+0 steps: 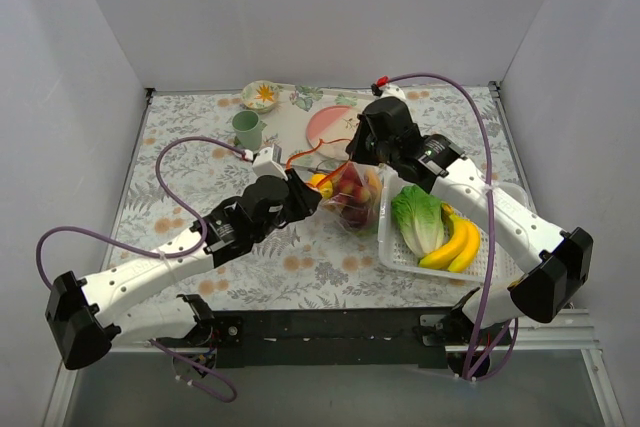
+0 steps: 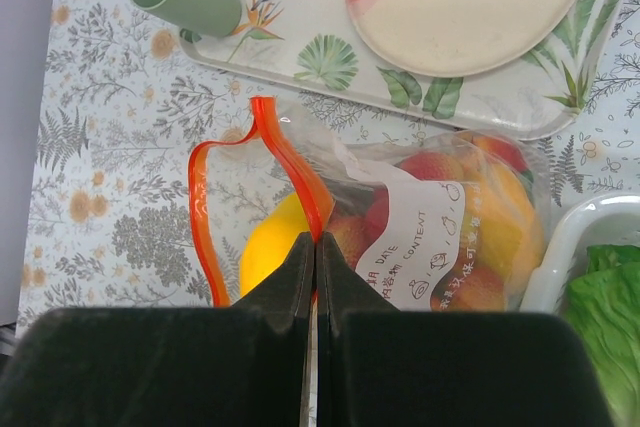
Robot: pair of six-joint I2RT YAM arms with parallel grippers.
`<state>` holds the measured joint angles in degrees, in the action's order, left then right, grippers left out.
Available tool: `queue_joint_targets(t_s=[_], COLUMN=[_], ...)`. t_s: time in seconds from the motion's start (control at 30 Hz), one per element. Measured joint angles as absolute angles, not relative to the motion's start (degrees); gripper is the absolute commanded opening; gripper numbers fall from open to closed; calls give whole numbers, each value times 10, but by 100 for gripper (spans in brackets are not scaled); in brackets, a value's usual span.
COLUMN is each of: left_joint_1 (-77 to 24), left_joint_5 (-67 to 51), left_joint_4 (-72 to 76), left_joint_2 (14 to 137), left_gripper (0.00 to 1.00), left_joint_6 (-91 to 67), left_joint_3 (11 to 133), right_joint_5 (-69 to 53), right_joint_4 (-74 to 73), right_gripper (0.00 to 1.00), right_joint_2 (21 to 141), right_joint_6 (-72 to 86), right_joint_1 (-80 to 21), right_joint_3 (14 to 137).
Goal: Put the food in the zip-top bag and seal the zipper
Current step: Adjust the zipper food storage bag at the center of the board.
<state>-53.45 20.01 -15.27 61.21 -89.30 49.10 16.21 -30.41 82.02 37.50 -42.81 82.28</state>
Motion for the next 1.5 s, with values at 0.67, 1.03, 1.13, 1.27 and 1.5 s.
queue_joint_targets(t_s=[0.67,1.03,1.13,1.27,1.5], left_joint_1=[-536,-536,-536,-536,-536], left_joint_5=[260,271,248,207,114], left_joint_4=[-126,-105,-83,-68,-66], left_joint_2=[651,609,586,580,575], left_gripper=[0,0,0,0,0], left_joint_6=[-869,-747,-701,-655,-616], left_joint_3=[491,506,507,507,494], right_joint_5=[148,148,147,144,140], right_joint_4=[-304,-303,-300,-298,-283], right_gripper=[1,1,1,1,9], right_joint_2=[820,799,771,737,698], right_joint_6=[375,376,380,389,396], right_joint_1=[-416,-405,-405,-405,-405], right_joint_3=[824,807,779,737,671])
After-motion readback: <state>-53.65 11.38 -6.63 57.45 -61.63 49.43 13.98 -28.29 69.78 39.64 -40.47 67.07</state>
